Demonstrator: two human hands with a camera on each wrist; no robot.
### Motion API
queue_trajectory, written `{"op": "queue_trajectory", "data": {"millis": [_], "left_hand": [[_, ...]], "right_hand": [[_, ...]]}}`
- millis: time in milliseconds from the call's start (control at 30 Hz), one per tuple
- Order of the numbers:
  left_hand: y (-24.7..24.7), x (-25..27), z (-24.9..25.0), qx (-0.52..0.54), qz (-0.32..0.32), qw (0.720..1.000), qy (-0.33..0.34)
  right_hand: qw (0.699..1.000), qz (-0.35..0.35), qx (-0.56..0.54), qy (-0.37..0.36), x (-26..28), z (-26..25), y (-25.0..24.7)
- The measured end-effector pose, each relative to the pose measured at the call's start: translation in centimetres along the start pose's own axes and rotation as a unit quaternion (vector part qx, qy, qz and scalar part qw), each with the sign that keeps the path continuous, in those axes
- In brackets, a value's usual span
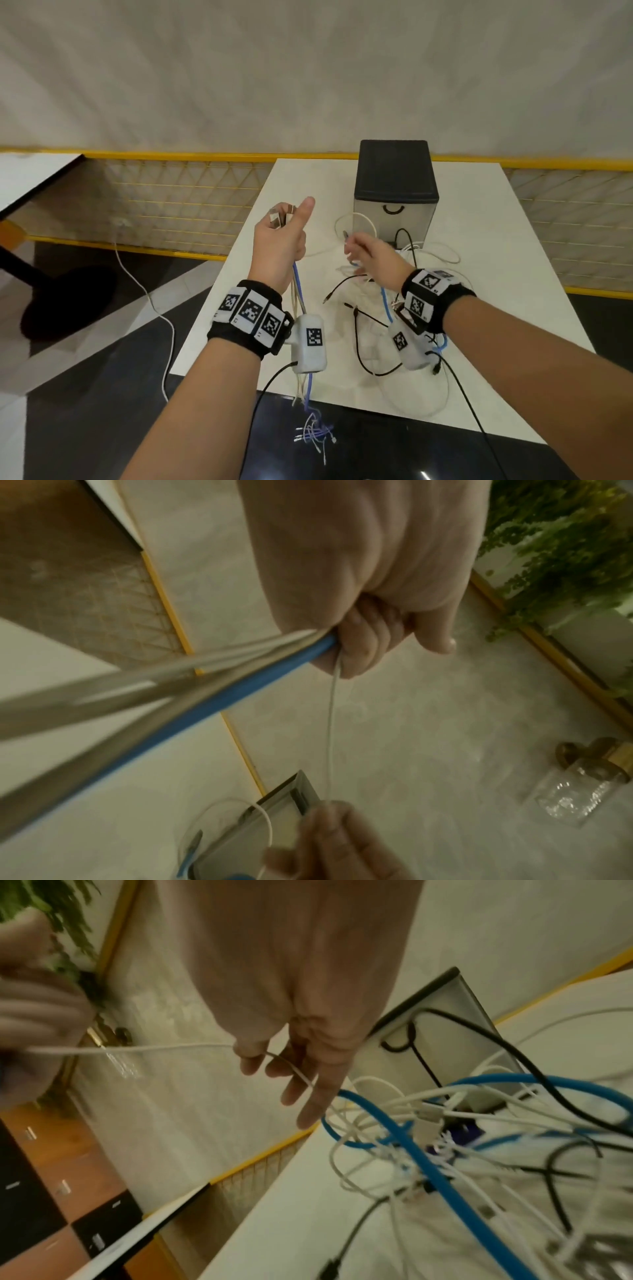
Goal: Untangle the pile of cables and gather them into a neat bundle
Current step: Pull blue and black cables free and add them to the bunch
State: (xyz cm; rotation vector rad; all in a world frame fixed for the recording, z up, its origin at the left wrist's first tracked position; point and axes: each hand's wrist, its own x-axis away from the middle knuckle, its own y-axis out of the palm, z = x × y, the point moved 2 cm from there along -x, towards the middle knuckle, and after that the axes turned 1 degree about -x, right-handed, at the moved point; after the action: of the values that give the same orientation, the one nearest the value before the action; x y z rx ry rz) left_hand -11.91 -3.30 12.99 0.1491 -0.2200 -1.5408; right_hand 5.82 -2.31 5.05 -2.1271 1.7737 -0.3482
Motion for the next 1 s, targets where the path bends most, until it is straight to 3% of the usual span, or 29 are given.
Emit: {"op": "queue_trajectory", "data": {"millis": [100,233,333,433,567,800,1000], "left_hand": [[-0.3,0.2,0.8,0.009,0.006,1.000,0.010],[-0.4,-0.3,1.2,-0.007,0.014,1.000,0.008],[-0.2,-0.7,0.5,-0.142,-0.005,0.990,0.024],[0.5,-0.8,-0.7,-0.255,-0.049,0.966,-0.010],[1.4,-0.7,-1.2,-0.304,-0.101,0.947,-0.032],[0.0,-1.4,0.6,-0.281,0.015,0.958,0.054],[-2.1,-1.4,1.0,-0.255,0.127,0.958,0.036]], "right_hand": [[0.994,0.009,0.078,-0.074,-1.3,-1.7,-2.1],[0.964,-0.053,0.258,-0.036,-1.7,0.0,-3.1],[0.968,-0.042,0.238,-0.070,-1.9,-0.2,-3.1],[0.965,-0.008,0.221,-0.141,-2.2,-2.5,-2.8],[0.960,0.034,0.221,-0.169,-2.1,-5.0,-2.8],[0.982,-0.016,0.184,-0.040,0.0,0.1,-2.9],[0.987,0.039,0.117,-0.105,0.5,-3.8,-4.0]]}}
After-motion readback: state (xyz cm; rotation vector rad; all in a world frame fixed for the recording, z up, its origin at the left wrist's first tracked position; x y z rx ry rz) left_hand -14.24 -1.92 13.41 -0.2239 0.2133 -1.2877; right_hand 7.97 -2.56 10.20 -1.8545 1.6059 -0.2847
